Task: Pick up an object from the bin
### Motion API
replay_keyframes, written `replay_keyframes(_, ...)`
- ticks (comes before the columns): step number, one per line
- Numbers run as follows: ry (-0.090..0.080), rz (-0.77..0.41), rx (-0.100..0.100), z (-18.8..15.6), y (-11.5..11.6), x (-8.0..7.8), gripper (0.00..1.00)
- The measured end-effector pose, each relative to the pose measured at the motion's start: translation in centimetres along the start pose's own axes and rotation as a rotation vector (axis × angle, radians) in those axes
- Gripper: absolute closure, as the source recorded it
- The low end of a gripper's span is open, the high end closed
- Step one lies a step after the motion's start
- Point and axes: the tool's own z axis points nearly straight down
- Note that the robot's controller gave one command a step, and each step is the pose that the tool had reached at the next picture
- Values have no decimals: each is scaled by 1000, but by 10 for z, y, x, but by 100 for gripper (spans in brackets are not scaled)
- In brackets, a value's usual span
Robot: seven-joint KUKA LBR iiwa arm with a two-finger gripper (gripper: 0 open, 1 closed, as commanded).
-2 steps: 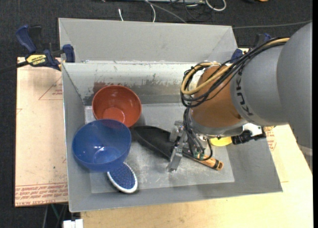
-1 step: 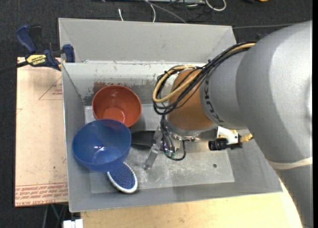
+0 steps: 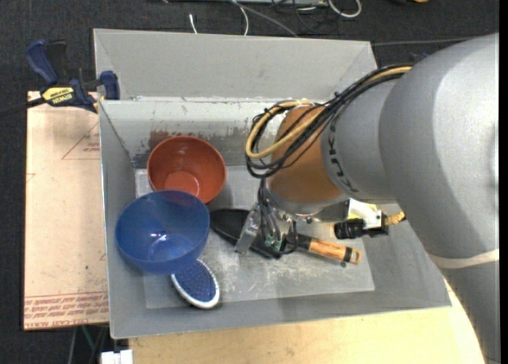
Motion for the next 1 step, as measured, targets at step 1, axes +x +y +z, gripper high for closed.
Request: replay_keyframes(1, 0, 0, 0, 0, 0, 0, 100)
